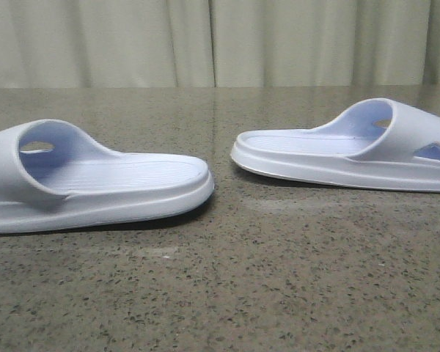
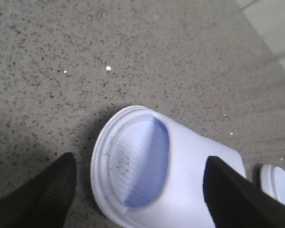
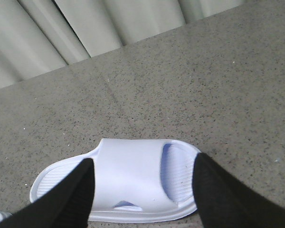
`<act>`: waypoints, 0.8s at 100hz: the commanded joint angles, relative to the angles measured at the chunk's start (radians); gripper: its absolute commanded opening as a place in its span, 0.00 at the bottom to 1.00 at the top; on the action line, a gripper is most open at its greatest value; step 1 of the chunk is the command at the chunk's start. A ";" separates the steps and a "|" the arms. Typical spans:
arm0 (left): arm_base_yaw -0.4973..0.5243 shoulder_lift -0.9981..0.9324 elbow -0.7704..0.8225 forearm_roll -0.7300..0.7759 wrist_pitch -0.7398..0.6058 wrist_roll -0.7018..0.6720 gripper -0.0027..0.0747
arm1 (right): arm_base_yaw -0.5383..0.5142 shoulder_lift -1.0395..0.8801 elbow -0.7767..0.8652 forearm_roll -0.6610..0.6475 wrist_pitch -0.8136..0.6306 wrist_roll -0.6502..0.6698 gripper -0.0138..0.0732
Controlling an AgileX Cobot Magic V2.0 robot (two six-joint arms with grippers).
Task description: Insert blue slippers together front up
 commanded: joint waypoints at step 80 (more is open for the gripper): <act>-0.005 0.209 -0.030 -0.164 -0.083 0.002 0.59 | 0.000 0.035 -0.035 0.004 -0.121 0.003 0.60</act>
